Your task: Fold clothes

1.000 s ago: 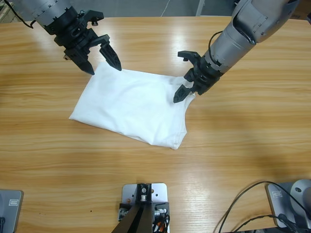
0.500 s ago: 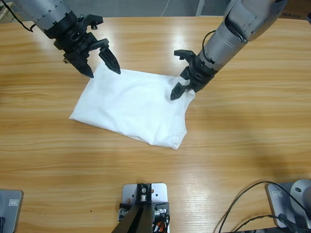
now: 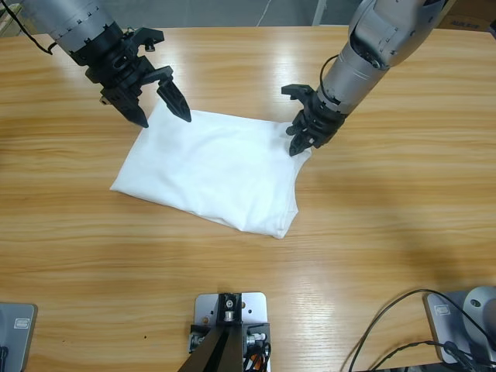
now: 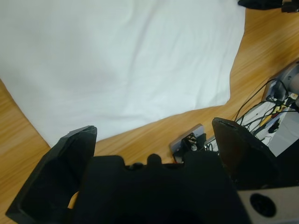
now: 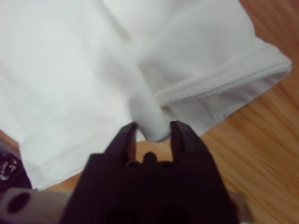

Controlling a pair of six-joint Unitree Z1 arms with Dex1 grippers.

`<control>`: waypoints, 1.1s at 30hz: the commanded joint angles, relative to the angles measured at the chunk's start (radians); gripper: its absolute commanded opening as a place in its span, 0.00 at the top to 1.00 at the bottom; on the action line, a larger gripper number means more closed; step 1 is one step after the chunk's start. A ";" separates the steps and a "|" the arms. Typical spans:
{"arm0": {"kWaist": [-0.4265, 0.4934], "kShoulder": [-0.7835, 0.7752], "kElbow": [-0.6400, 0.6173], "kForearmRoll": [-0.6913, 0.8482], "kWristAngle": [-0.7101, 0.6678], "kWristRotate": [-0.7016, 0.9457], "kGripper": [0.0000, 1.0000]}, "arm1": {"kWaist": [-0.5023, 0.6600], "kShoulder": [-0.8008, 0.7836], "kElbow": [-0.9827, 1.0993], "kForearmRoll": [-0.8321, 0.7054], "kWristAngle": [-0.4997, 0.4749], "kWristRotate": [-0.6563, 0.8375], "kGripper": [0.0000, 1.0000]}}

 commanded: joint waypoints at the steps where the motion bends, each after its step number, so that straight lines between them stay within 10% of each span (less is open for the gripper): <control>1: 0.009 -0.009 0.042 -0.013 0.003 0.004 0.05 | -0.011 0.031 -0.032 0.041 -0.007 -0.030 1.00; 28: 0.010 -0.019 0.080 -0.031 0.006 0.004 0.05 | -0.074 0.158 -0.307 0.301 -0.004 -0.068 1.00; 29: 0.009 -0.020 0.080 -0.032 0.004 0.004 0.05 | -0.074 0.194 -0.342 0.349 0.003 -0.067 0.90; 30: 0.009 -0.020 0.080 -0.032 0.005 0.004 0.05 | -0.074 0.215 -0.363 0.381 0.003 -0.068 0.25; 31: 0.010 -0.019 0.082 -0.033 0.006 0.004 0.05 | -0.073 0.218 -0.372 0.394 -0.004 -0.067 0.00; 33: 0.010 -0.021 0.087 -0.034 0.012 0.004 0.05 | -0.073 0.186 -0.365 0.395 -0.048 -0.058 0.00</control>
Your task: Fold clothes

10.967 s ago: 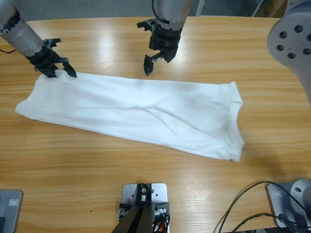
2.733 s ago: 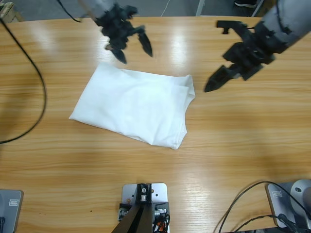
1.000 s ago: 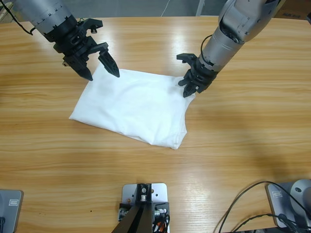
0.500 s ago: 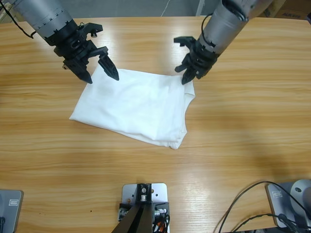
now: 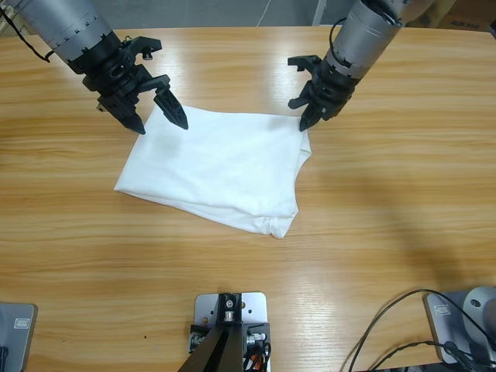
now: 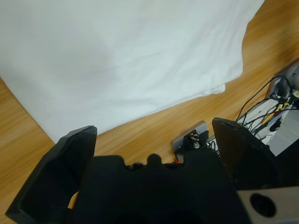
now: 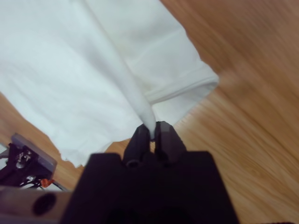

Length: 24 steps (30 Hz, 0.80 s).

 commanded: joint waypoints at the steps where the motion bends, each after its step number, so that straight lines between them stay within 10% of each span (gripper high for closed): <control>1: 0.009 -0.016 0.047 -0.029 0.018 0.002 0.05 | -0.015 0.079 -0.055 0.103 -0.078 0.007 0.00; 16: 0.235 -0.145 0.526 -0.427 -0.063 -0.015 0.06 | -0.069 -0.201 0.216 -0.030 -0.152 0.053 0.00; 24: 0.290 -0.075 0.573 -0.568 -0.145 -0.009 0.11 | -0.073 -0.265 0.225 0.040 -0.179 0.042 0.00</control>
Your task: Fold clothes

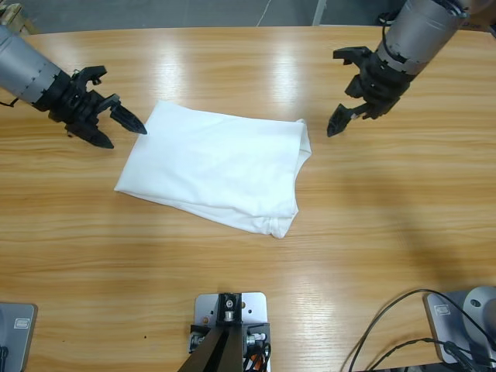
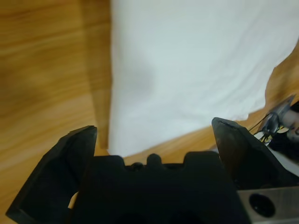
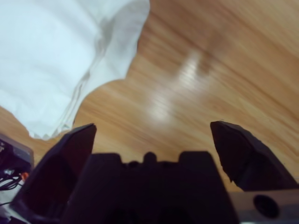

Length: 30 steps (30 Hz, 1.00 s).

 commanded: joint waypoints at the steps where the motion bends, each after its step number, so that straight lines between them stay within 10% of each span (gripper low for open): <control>1: 0.031 0.076 0.043 -0.129 -0.103 -0.007 0.14 | -0.017 -0.065 0.038 0.061 -0.030 -0.003 0.00; 30: 0.038 0.216 0.057 -0.160 -0.169 0.016 0.15 | -0.033 -0.097 0.046 0.110 -0.043 -0.036 0.00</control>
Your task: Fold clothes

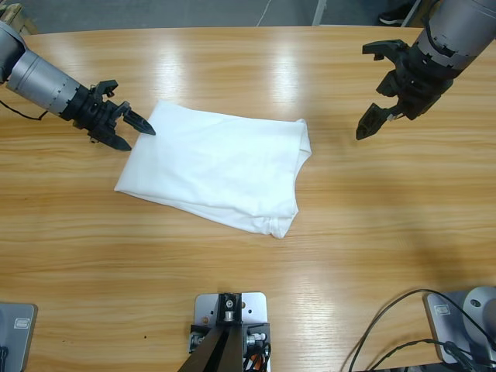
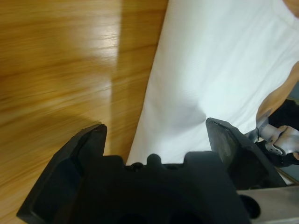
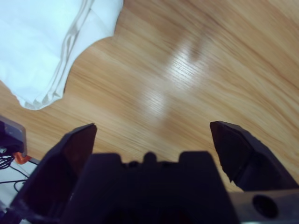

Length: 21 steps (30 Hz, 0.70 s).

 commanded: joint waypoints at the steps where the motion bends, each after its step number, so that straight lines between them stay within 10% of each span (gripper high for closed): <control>1: -0.034 0.073 0.022 -0.016 -0.076 0.035 0.15 | -0.012 -0.005 0.028 0.010 -0.008 -0.012 0.00; 11: -0.075 0.078 0.025 -0.038 -0.145 0.040 0.17 | -0.012 -0.005 0.046 -0.001 -0.006 -0.011 0.00; 18: -0.078 0.088 0.026 -0.040 -0.170 0.053 1.00 | -0.012 -0.009 0.051 -0.003 -0.007 -0.012 0.00; 21: -0.078 0.087 0.030 -0.048 -0.166 0.053 1.00 | -0.013 -0.010 0.051 -0.003 -0.008 -0.011 0.00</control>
